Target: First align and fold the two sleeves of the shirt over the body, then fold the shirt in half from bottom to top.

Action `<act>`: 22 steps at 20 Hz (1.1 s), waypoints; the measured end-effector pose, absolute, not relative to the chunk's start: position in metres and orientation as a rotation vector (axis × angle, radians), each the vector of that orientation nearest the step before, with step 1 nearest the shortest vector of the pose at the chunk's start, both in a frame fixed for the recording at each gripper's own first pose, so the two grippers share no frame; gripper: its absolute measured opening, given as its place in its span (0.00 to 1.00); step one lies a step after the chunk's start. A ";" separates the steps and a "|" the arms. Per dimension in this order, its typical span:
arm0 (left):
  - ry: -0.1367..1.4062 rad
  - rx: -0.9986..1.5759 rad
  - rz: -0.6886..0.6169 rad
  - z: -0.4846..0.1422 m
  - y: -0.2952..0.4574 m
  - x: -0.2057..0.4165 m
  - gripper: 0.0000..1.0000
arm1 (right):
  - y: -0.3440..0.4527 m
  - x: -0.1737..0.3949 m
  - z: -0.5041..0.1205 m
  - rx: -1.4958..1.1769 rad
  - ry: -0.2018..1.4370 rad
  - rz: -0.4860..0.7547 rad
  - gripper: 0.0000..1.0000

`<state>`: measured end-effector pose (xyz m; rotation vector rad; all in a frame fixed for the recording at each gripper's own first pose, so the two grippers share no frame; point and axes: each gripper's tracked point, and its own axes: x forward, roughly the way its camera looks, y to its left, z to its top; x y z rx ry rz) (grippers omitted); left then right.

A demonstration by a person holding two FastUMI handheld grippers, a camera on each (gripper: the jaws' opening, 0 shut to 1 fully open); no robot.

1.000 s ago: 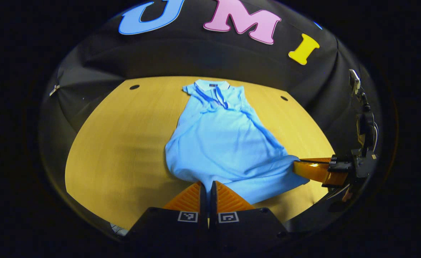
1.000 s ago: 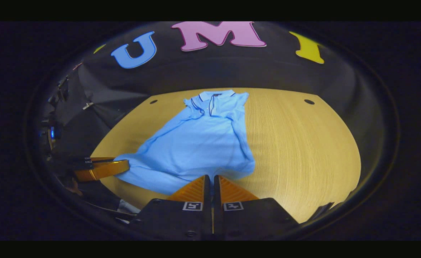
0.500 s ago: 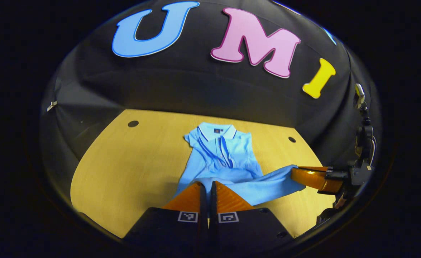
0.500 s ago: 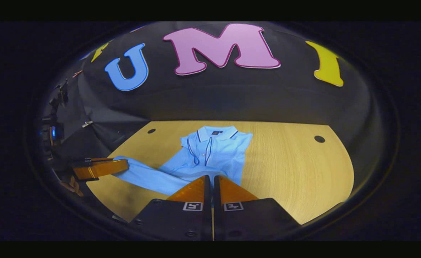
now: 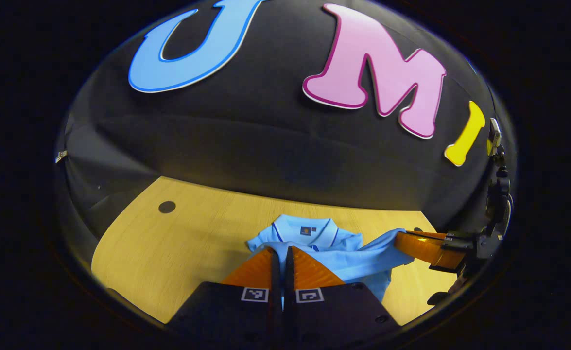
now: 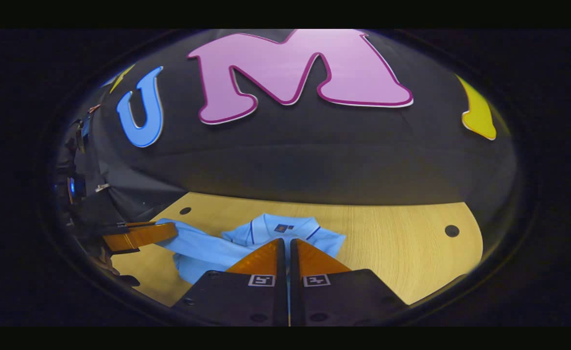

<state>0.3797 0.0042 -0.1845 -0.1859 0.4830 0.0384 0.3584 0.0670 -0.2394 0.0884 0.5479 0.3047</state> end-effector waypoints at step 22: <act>0.192 -0.037 -0.027 -0.169 0.012 0.469 0.97 | 0.013 0.424 -0.254 -0.006 0.330 0.063 0.94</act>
